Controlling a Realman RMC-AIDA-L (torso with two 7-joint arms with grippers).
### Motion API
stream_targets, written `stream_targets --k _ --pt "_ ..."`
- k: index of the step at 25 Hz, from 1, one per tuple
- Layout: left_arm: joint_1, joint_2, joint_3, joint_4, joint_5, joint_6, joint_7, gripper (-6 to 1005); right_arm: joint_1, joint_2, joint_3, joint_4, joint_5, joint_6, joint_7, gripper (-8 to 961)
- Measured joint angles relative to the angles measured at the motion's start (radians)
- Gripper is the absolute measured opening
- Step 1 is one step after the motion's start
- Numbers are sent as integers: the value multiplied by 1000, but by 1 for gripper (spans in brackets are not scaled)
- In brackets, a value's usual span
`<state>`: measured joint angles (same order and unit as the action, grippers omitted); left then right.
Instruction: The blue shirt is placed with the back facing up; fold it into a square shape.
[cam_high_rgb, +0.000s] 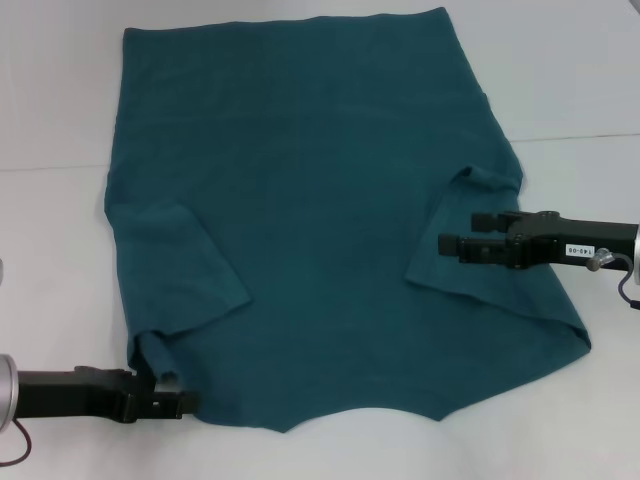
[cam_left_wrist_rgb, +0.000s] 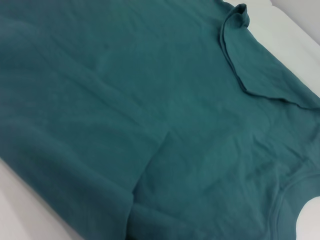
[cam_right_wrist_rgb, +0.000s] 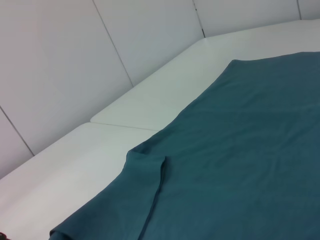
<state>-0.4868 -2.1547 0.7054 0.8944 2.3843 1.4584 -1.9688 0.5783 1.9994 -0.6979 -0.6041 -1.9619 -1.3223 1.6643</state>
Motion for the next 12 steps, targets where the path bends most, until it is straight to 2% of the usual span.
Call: stream_targets --k 12 --pt "-3 1 2 1 -2 34 -7 877 -2 -1 8 2 0 -1 0 931"
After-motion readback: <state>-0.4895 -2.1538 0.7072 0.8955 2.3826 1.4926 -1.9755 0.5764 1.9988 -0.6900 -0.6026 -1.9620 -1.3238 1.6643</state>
